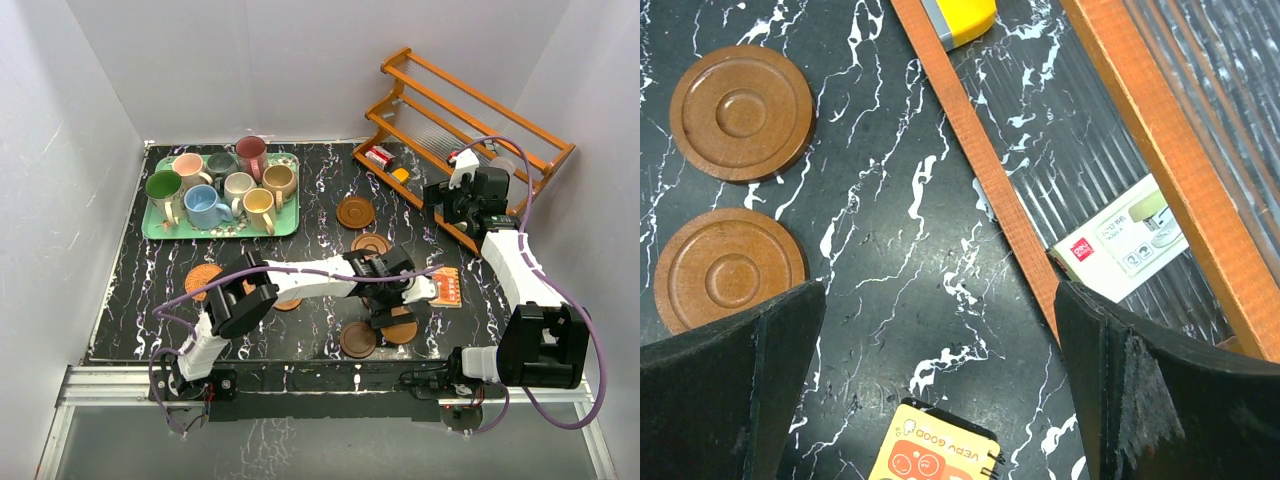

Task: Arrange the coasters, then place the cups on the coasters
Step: Move the coaster to the center of the board.

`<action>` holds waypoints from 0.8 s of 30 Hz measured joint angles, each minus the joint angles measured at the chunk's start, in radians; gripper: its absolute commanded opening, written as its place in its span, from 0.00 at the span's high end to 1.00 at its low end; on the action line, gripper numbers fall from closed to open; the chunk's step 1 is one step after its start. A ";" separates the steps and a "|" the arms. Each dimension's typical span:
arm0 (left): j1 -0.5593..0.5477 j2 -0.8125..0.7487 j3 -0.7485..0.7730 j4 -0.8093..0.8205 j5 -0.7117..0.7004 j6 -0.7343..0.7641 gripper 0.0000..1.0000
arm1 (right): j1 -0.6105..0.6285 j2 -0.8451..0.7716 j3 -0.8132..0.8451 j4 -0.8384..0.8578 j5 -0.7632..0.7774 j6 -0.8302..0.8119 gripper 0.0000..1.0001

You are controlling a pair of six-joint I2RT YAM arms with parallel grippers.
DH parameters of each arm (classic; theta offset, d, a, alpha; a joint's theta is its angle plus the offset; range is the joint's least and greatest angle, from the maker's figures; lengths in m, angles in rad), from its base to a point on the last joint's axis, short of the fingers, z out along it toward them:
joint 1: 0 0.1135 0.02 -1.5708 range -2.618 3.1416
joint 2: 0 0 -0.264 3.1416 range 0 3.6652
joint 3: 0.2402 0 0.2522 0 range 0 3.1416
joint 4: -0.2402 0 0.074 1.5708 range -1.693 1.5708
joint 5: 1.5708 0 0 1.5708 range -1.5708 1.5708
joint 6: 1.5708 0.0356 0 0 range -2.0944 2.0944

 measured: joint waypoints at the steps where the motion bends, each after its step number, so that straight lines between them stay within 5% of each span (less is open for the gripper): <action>1: 0.000 -0.015 -0.017 -0.014 -0.002 0.013 0.01 | 0.000 0.000 0.000 0.000 -0.006 0.000 0.02; 13: 0.031 -0.176 -0.231 -0.002 -0.108 0.070 0.01 | 0.000 0.000 0.000 -0.003 -0.057 0.000 0.02; 24: 0.180 -0.263 -0.340 -0.015 -0.146 0.106 0.01 | 0.000 0.000 0.000 -0.009 -0.076 0.000 0.02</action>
